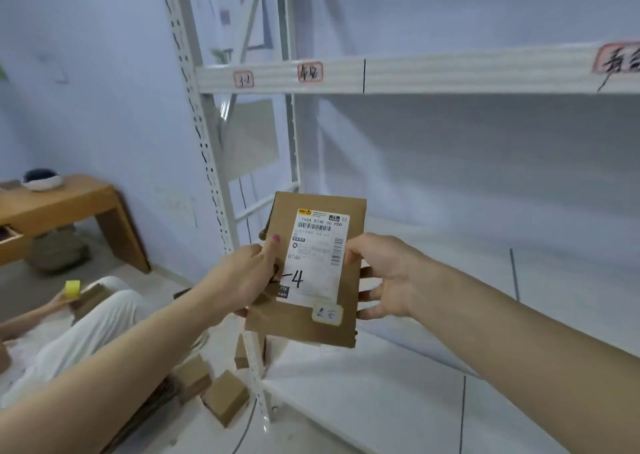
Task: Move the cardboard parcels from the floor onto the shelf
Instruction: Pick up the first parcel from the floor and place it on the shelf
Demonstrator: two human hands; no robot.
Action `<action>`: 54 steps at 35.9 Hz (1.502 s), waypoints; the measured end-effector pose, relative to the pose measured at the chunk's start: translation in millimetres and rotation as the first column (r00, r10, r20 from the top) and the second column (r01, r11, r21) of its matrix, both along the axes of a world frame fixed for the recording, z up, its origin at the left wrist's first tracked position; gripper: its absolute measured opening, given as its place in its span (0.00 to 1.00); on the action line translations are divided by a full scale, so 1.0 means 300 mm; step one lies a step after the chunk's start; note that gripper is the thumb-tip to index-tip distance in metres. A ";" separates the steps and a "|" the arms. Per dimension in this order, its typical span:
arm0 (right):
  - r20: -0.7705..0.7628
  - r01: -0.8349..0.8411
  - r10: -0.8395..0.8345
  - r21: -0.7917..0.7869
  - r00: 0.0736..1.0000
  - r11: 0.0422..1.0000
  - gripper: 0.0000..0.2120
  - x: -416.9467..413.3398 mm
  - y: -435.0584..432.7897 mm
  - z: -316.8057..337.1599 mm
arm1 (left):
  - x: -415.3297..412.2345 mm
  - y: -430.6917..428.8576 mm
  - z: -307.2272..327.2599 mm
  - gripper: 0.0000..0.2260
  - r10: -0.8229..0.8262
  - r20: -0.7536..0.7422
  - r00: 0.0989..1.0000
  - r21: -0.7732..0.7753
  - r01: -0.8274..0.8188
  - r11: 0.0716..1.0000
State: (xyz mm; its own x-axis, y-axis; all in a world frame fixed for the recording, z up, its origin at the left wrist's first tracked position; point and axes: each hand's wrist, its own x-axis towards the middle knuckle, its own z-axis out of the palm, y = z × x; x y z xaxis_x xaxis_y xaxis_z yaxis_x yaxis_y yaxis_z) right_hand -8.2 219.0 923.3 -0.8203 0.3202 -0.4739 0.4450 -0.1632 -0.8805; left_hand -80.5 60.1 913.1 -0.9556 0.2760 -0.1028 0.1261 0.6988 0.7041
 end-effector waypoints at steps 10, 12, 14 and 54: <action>-0.127 0.025 -0.012 0.102 0.992 0.994 0.13 0.140 -0.013 0.462 | 0.109 -0.018 0.447 0.30 -0.064 -0.164 0.984 0.051 0.073 0.996; -0.141 0.024 -0.008 0.110 0.990 0.994 0.12 0.169 -0.018 0.528 | 0.132 -0.017 0.509 0.29 -0.073 -0.187 0.980 0.057 0.085 0.995; -0.155 0.014 0.004 0.113 0.988 0.994 0.13 0.190 -0.020 0.581 | 0.152 -0.022 0.558 0.28 -0.072 -0.199 0.977 0.065 0.087 0.994; -0.527 0.484 -0.314 0.219 0.790 0.847 0.15 -0.460 0.057 1.000 | -0.692 0.307 0.987 0.18 -0.127 -0.360 0.924 0.476 0.299 0.827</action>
